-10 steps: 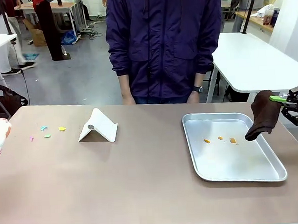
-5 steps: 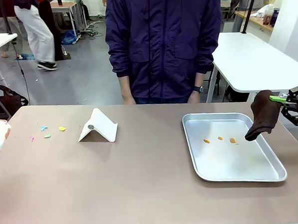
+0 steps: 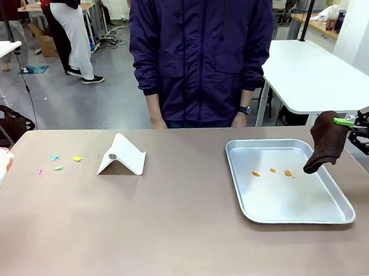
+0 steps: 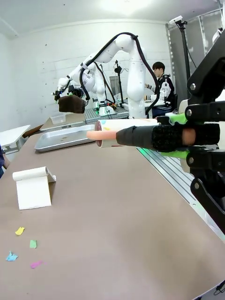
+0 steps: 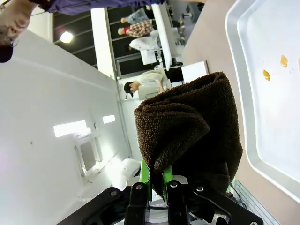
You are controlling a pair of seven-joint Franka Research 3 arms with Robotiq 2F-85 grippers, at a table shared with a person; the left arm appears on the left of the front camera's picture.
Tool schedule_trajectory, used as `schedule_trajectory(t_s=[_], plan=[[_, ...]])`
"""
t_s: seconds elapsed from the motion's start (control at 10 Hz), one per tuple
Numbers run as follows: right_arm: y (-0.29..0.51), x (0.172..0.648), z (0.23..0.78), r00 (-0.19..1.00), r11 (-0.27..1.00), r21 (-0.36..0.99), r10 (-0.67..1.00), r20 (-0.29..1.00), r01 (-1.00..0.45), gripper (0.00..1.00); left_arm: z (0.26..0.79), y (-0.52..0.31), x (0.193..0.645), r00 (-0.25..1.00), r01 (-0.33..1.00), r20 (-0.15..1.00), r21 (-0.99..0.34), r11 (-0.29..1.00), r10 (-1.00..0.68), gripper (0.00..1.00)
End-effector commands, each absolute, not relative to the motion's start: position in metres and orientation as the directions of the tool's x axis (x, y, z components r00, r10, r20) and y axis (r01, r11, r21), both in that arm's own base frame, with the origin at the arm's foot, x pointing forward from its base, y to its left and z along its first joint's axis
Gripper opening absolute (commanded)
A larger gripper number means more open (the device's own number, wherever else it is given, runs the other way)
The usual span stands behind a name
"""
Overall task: Clean the surface of the table.
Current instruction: If a person points to the right, clean the right side of the table with your right hand, and if they point to the left, clean the left side with your left hand.
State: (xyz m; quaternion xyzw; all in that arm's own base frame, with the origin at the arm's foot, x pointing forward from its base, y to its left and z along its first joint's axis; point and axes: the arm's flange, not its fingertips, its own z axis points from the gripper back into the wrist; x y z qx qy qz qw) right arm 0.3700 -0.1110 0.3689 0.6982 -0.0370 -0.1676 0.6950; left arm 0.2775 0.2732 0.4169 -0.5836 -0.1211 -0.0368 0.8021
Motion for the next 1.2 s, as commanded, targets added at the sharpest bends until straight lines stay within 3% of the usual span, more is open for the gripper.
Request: schedule_trajectory(t_s=[0.0,1.1], plan=[[-0.1098,0.3712,0.3758,0.936,-0.046,0.979,-0.288,-0.201,0.196,0.00,0.4204,0.2727,0.2751,0.967,0.207,0.243,-0.925,0.318,0.076,0.00],[-0.1098,0.3712,0.3758,0.936,-0.046,0.979,-0.288,-0.201,0.196,0.00,0.4204,0.2727,0.2751,0.967,0.207,0.243,-0.925,0.318,0.076,0.00]])
